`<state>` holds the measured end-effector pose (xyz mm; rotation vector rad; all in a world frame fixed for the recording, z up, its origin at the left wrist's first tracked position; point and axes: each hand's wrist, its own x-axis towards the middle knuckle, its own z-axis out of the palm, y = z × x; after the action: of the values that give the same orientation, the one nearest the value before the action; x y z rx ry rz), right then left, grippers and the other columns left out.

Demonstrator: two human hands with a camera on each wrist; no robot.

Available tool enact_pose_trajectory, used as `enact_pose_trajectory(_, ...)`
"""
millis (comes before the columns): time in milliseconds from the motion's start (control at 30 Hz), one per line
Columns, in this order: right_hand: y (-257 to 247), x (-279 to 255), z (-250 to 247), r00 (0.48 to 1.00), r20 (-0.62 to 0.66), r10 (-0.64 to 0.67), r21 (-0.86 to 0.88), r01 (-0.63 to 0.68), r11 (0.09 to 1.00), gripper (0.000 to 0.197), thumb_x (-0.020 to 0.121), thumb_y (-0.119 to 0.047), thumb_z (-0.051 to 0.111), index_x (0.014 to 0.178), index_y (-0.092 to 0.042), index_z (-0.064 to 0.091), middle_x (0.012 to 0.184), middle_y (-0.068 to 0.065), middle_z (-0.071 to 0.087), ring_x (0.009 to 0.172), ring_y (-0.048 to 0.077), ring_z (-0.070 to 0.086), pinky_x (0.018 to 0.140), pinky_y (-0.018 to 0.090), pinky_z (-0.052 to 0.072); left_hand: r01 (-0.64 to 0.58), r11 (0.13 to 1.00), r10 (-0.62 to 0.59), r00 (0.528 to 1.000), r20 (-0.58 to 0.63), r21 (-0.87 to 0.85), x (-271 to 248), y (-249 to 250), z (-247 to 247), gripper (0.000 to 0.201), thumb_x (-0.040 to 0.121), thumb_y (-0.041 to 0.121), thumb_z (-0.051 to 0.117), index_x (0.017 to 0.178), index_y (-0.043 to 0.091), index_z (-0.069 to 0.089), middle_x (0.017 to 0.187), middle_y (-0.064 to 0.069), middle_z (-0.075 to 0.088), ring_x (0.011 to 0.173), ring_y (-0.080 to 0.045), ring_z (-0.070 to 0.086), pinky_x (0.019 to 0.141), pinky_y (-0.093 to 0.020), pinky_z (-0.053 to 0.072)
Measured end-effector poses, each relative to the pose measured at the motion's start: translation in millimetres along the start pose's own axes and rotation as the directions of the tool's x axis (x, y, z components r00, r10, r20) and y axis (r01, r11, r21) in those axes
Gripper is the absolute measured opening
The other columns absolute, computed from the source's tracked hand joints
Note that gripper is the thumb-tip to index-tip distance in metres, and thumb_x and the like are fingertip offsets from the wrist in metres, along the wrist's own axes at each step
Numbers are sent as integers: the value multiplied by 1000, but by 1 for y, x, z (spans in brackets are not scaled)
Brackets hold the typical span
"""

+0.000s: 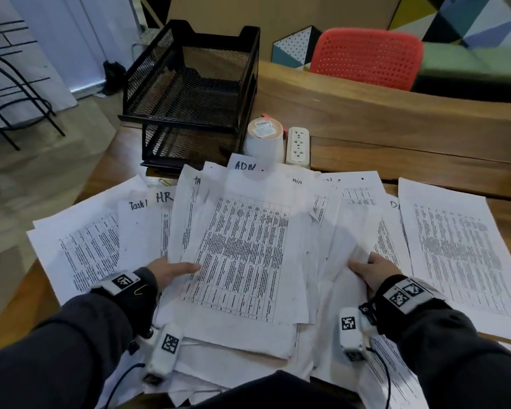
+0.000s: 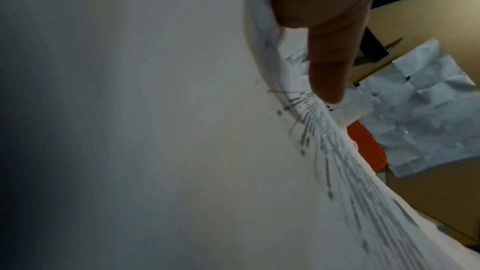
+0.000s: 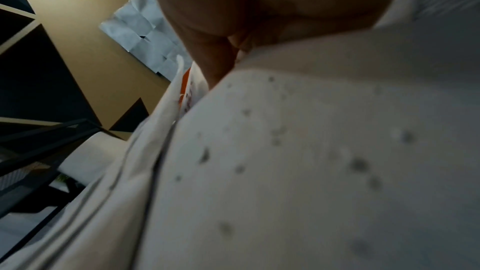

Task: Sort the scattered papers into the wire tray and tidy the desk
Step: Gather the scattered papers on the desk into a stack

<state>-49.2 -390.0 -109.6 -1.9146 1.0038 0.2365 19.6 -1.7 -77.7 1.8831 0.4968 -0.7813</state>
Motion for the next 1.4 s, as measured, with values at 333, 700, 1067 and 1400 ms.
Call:
enact_pose_trajectory(333,-60,-27,-66,932,-282,-228,-472,72,879,21,88,-13,49,104,-4,61,106,24,64,94,37,58,80,36,46,-107,960,154,974,-168,260,-18,17,-7,35,73,13,75,100,-4,59,100,-21,65,92,-33,60,86,-38,46)
enact_pose_trajectory(700,-94,-65,-123,729,-643,-235,-77,243,967,28,91,-12,45,116,-9,56,115,23,60,107,38,56,91,39,43,-320,942,266,897,-352,-105,-60,73,-40,33,74,4,72,104,-3,63,109,-20,65,99,-34,61,98,-47,45)
enact_pose_trajectory(1067,-98,-72,-89,856,-464,-226,-46,232,972,28,85,5,42,109,-2,54,100,18,58,100,36,56,76,30,36,-389,916,338,881,-330,-101,-79,105,-34,27,67,8,78,89,-1,65,100,-15,65,87,-29,63,93,-42,48)
enact_pose_trajectory(1400,-111,-92,-109,787,-564,-248,-77,249,966,40,85,7,33,118,-8,49,112,25,56,105,42,53,85,42,42,-385,915,402,844,-356,120,-86,103,-20,15,79,-1,65,80,10,55,74,-7,57,64,-21,50,61,-23,40)
